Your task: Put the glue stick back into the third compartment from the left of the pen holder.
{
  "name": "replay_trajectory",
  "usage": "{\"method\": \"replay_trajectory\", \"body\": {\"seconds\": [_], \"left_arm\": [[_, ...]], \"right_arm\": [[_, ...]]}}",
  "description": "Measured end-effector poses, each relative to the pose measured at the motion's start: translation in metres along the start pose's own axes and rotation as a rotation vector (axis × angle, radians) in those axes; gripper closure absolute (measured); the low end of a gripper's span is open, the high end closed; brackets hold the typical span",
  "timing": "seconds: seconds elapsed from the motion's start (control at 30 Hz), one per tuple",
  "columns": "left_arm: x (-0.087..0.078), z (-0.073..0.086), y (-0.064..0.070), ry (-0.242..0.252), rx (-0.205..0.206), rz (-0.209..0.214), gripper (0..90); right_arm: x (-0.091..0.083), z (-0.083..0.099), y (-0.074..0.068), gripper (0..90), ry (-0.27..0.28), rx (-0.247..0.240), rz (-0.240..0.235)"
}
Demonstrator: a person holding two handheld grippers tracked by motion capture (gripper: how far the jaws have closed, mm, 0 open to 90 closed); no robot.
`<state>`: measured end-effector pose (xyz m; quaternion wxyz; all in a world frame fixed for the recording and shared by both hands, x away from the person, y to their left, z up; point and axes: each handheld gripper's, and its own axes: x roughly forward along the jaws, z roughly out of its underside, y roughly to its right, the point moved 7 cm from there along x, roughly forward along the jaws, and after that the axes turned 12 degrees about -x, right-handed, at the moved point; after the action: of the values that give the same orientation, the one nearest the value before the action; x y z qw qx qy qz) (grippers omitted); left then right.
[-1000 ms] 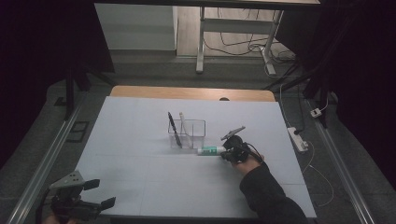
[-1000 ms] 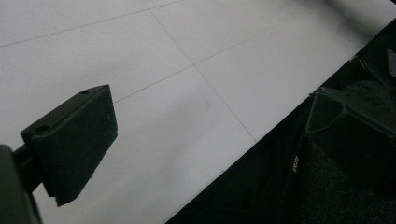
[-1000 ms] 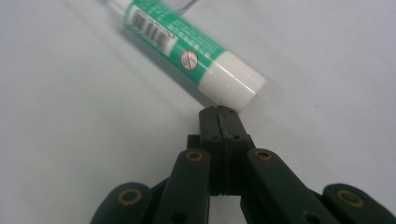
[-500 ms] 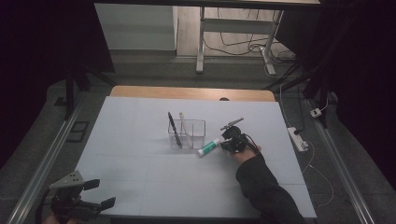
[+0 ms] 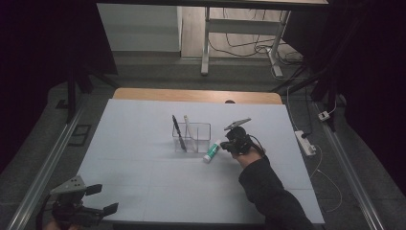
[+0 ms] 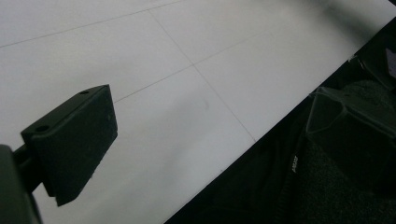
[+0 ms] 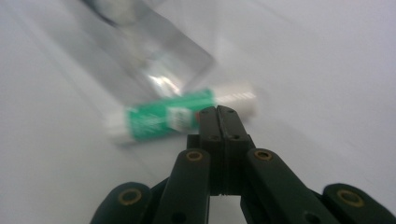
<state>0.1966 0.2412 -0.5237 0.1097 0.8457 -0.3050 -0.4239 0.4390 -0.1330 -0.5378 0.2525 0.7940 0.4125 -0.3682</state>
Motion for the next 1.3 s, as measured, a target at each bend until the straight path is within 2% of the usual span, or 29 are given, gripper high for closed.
{"method": "replay_trajectory", "body": {"seconds": [0.1, 0.23, 0.43, 0.6, 0.77, 0.9, 1.03, 1.17, 1.3], "left_arm": [[0.000, 0.000, 0.000, -0.002, 0.001, 0.000, 2.0], [0.000, 0.000, 0.000, 0.000, 0.000, 0.002, 2.0], [0.000, 0.000, 0.000, 0.000, 0.001, 0.001, 2.0], [0.000, 0.000, 0.000, 0.001, 0.001, 0.001, 2.0], [0.000, 0.000, 0.000, 0.001, 0.001, 0.001, 2.0], [0.000, 0.000, 0.000, 0.001, 0.002, 0.001, 2.0], [0.000, 0.000, 0.000, 0.001, 0.001, 0.000, 2.0], [0.000, 0.000, 0.000, -0.001, 0.002, -0.001, 2.0], [0.001, -0.001, 0.000, -0.002, 0.003, -0.001, 2.0]], "right_arm": [[0.001, -0.011, -0.016, 90.0, 0.029, -0.041, -0.038], [0.011, -0.018, -0.036, 90.0, 0.012, -0.104, -0.072], [0.027, -0.024, -0.050, 90.0, -0.001, -0.144, -0.085], [0.028, -0.022, -0.053, 89.9, -0.018, -0.153, -0.083], [0.020, -0.015, -0.047, 89.8, -0.019, -0.123, -0.091], [0.013, -0.011, -0.043, 87.5, -0.022, -0.108, -0.075], [0.003, -0.009, -0.036, 77.6, -0.013, -0.054, -0.026], [-0.004, -0.009, -0.023, 50.5, -0.015, 0.026, 0.063], [0.001, -0.009, -0.014, 25.8, -0.037, 0.092, 0.118]]}}
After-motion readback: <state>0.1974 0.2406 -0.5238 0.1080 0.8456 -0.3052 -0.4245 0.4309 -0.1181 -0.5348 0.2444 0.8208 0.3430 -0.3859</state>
